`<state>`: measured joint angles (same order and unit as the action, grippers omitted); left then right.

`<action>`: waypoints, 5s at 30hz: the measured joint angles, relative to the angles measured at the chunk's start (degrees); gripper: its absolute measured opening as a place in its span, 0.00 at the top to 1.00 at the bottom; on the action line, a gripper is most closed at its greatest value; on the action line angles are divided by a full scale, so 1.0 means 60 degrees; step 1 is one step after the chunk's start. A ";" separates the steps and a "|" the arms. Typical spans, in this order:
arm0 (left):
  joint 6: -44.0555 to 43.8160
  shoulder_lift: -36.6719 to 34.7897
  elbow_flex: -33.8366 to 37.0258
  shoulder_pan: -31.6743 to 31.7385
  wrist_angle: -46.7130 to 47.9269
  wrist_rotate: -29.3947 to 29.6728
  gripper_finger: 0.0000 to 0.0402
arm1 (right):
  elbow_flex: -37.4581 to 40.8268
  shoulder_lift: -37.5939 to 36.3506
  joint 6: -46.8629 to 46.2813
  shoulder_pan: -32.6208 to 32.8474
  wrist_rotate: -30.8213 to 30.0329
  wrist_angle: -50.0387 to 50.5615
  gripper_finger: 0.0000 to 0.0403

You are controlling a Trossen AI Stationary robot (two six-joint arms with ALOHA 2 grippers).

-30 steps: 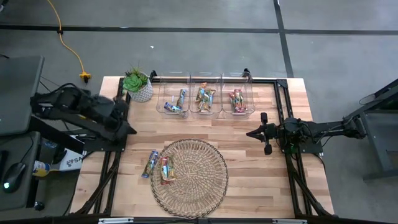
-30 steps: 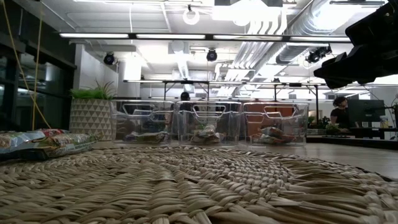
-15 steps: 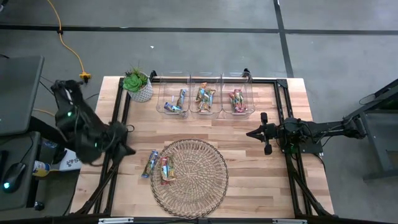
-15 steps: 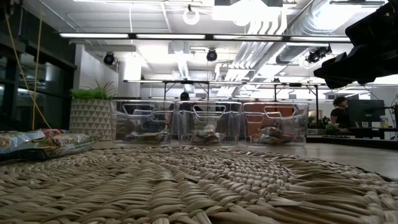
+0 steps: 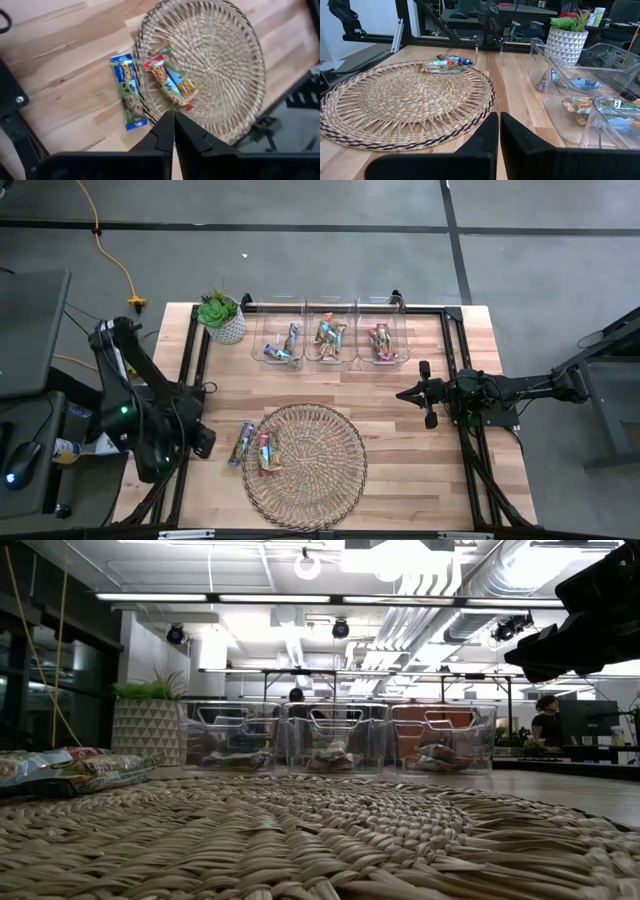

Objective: Pick and place Granola Bars by type
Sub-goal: Put the blue granola bar into the left transparent bin

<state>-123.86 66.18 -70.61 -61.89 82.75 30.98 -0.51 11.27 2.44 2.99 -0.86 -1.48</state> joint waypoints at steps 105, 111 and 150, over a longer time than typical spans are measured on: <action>0.2915 0.0050 0.7901 0.4127 -1.0533 -0.3765 0.64 | -0.0003 0.0000 0.0000 0.0000 -0.0002 -0.0007 1.00; 0.2909 0.0059 0.7901 0.4127 -1.0557 -0.3728 0.72 | 0.0000 0.0000 -0.0004 0.0002 0.0000 -0.0007 1.00; 0.7372 -0.3222 0.7895 0.4127 -1.3208 -0.1917 0.90 | -0.0004 0.0000 0.0000 0.0000 0.0000 -0.0007 1.00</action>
<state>-79.63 46.85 -23.24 -37.12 3.50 19.48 -0.54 11.27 2.44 2.98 -0.87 -1.52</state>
